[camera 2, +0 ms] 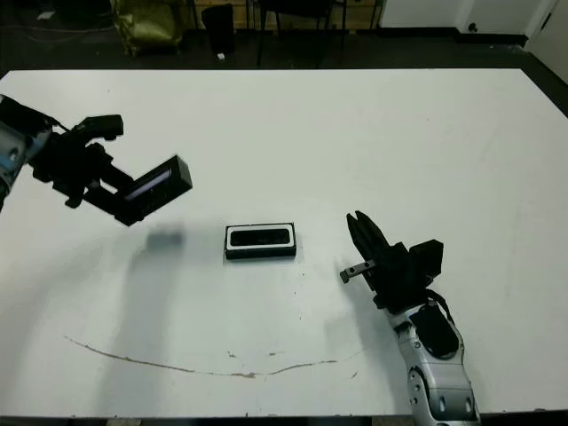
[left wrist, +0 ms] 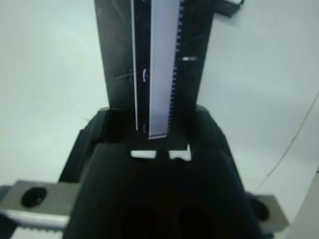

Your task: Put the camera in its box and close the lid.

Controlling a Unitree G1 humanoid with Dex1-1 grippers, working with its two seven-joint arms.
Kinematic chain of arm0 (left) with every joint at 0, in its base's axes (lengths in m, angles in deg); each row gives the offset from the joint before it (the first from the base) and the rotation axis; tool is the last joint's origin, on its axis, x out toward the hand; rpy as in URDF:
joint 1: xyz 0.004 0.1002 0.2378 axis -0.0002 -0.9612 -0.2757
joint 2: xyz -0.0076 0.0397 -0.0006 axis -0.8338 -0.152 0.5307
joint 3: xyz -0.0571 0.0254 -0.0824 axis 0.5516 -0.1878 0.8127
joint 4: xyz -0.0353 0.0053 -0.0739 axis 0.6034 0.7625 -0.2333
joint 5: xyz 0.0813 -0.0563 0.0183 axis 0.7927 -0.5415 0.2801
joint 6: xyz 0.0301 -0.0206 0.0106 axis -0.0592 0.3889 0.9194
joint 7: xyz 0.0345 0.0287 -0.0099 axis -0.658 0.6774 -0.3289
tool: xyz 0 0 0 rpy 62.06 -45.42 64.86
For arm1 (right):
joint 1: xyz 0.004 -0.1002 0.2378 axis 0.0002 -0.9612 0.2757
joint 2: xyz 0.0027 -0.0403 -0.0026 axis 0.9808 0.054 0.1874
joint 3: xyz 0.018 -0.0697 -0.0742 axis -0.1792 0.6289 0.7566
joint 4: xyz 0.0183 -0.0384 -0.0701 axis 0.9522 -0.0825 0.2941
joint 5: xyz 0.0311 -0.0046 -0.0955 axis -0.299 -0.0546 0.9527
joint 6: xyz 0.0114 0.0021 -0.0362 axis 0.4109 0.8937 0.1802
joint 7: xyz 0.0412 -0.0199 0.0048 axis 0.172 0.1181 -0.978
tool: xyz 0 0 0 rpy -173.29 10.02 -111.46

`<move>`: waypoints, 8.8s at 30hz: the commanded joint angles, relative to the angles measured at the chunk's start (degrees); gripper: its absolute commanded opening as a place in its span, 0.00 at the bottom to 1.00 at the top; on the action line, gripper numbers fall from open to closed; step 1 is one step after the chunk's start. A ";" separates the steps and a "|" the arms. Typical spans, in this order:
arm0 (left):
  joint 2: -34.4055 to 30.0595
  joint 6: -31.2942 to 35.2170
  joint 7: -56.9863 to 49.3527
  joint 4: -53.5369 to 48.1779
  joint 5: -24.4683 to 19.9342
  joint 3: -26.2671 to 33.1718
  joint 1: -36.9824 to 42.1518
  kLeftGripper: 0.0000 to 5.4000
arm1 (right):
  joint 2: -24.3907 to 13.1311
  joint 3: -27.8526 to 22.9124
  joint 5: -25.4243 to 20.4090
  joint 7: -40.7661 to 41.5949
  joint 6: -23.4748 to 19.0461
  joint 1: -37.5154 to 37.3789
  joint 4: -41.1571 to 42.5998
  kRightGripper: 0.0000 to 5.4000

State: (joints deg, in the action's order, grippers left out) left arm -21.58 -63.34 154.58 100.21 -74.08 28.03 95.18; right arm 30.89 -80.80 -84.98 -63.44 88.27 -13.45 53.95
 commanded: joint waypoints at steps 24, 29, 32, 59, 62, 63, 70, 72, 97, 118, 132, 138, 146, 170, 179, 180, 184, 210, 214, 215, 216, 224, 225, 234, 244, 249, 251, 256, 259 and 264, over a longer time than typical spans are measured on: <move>0.54 33.13 -11.41 -43.21 -3.45 -10.91 -8.22 0.38 | 4.73 -1.18 0.87 -11.49 -6.97 -2.84 6.37 0.00; 1.47 33.23 -12.46 -42.62 -3.84 -13.53 -7.79 0.38 | 4.63 -1.44 -0.10 -12.74 -10.52 -3.13 9.21 0.00; 1.97 33.18 -12.44 -41.14 -4.42 -14.74 -7.37 0.38 | 4.52 -1.31 0.64 -12.84 -9.98 -3.07 9.09 0.00; 10.72 17.94 -7.61 -16.92 -5.05 -17.40 0.92 0.38 | 4.10 -2.15 -0.68 -12.89 -12.85 -3.10 10.26 0.00; 11.17 17.88 -7.46 -16.82 -4.19 -17.56 1.18 0.38 | 4.16 -2.29 -0.97 -13.07 -13.55 -3.22 10.71 0.00; 11.26 17.76 -7.23 -16.81 -3.88 -17.69 1.28 0.38 | 4.26 -2.39 -1.26 -13.02 -13.72 -3.26 10.79 0.00; 11.95 18.23 -5.55 -15.97 -3.03 -17.49 1.78 0.38 | 4.15 -2.69 -1.98 -11.98 -12.87 -2.96 9.82 0.00; 12.08 18.20 -5.23 -15.78 -2.95 -17.35 1.75 0.38 | 4.17 -2.67 -1.77 -12.05 -12.81 -2.90 9.78 0.00; 13.24 16.34 -5.16 -15.77 -1.78 -17.70 0.01 0.38 | 4.13 -1.98 -0.10 -12.52 -12.87 -3.26 10.15 0.00; 14.40 18.10 -5.97 -15.21 -1.60 -17.56 -1.98 0.38 | 4.93 -1.29 1.21 -12.20 -11.94 -3.10 9.12 0.00; 15.72 17.66 -6.96 -17.08 -1.49 -18.27 -3.73 0.38 | 4.91 -0.97 1.63 -12.79 -12.71 -3.43 9.78 0.00; 16.59 18.72 -7.69 -17.12 -1.42 -18.26 -3.56 0.38 | 5.13 -1.00 1.45 -12.77 -12.66 -3.53 9.82 0.00; 17.19 17.97 -7.76 -16.15 -0.83 -18.54 -2.79 0.38 | 5.47 -0.77 1.77 -12.72 -12.04 -3.66 9.52 0.00; 24.30 15.08 -8.83 -8.91 1.13 -19.02 -0.09 0.38 | 5.53 -1.72 0.10 -13.22 -12.79 -4.90 11.06 0.00; 26.67 15.08 -9.28 -5.16 3.38 -19.59 1.71 0.38 | 5.32 -1.92 -0.01 -13.59 -13.69 -4.47 11.90 0.00; 26.83 15.15 -9.40 -4.87 3.59 -19.69 1.82 0.38 | 5.26 -1.91 0.12 -13.76 -14.03 -4.48 12.15 0.00; 27.58 15.30 -9.67 -3.97 3.87 -19.51 1.92 0.38 | 5.36 -1.97 0.37 -14.22 -14.74 -4.50 12.65 0.00; 32.09 12.46 -13.81 -6.44 5.65 -18.98 -1.27 0.68 | 5.93 -2.90 -1.43 -13.52 -14.23 -4.82 12.04 0.00; 31.66 10.33 -13.76 -7.42 5.37 -18.81 -1.90 0.86 | 6.19 -2.75 -0.97 -13.67 -13.67 -4.96 11.91 0.00; 31.68 10.58 -13.82 -7.53 5.30 -18.73 -1.95 0.90 | 6.12 -2.72 -0.90 -13.59 -13.56 -4.97 11.85 0.00; 31.68 10.76 -13.88 -7.60 5.21 -18.75 -1.97 0.95 | 6.03 -2.70 -0.92 -13.40 -13.40 -4.97 11.76 0.00; 31.01 9.97 -13.81 -8.22 4.91 -19.12 -2.31 1.00 | 6.03 -2.79 -1.36 -13.76 -14.53 -5.12 12.33 0.00; 30.81 9.28 -13.96 -8.44 5.02 -19.22 -2.44 1.00 | 6.05 -2.76 -1.37 -13.77 -14.52 -5.17 12.39 0.00; 30.00 2.02 -15.51 -7.51 4.78 -18.03 -2.72 1.00 | 5.75 -2.43 -0.74 -13.64 -14.26 -5.26 12.12 0.00; 30.75 -12.16 -24.04 -1.11 2.67 -13.24 -4.10 1.00 | 5.59 -2.49 -0.95 -13.25 -14.12 -5.63 12.06 0.00; 30.85 -12.98 -26.01 3.59 4.15 -13.14 -2.84 1.00 | 5.78 -2.63 -1.22 -12.98 -13.52 -5.75 11.58 0.00; 30.80 -13.44 -25.80 5.04 4.27 -13.17 -2.37 1.00 | 5.61 -2.51 -0.83 -13.01 -13.54 -5.82 11.62 0.00; 30.61 -13.08 -24.79 7.03 3.94 -12.85 -1.96 1.00 | 5.79 -2.64 -1.20 -12.58 -13.21 -5.78 11.22 0.00; 30.13 -13.84 -22.64 6.87 2.57 -11.60 -1.85 1.00 | 5.89 -2.81 -1.45 -11.94 -12.24 -5.67 10.43 0.00; 29.65 -12.07 -15.82 7.15 -1.72 -7.85 -1.53 1.00 | 5.94 -2.89 -1.48 -12.15 -12.40 -5.65 10.09 0.00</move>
State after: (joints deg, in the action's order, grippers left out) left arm 9.05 -76.20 137.13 106.41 -75.04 19.45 94.92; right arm 36.93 -83.38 -86.40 -75.59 76.24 -18.60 64.95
